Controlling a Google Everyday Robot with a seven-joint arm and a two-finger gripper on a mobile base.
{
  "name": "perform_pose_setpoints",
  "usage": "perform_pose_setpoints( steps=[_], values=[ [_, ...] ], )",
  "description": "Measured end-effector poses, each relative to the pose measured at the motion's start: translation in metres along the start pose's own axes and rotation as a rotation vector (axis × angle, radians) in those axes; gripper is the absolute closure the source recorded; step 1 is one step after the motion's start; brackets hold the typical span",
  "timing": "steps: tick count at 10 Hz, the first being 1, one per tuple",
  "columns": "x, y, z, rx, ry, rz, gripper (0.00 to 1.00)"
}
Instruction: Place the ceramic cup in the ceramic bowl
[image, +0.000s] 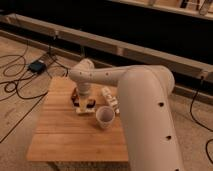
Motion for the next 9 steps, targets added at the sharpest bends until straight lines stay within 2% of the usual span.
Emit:
perform_pose_setpoints(
  steps=[2,6,9],
  values=[
    [-0.001,-0.002,-0.003,0.005,-0.003,0.0,0.2],
    [0.0,-0.008,-0.036,0.051,0.002,-0.006,0.2],
    [0.003,0.011,-0.057,0.068,0.011,-0.024,0.2]
  ],
)
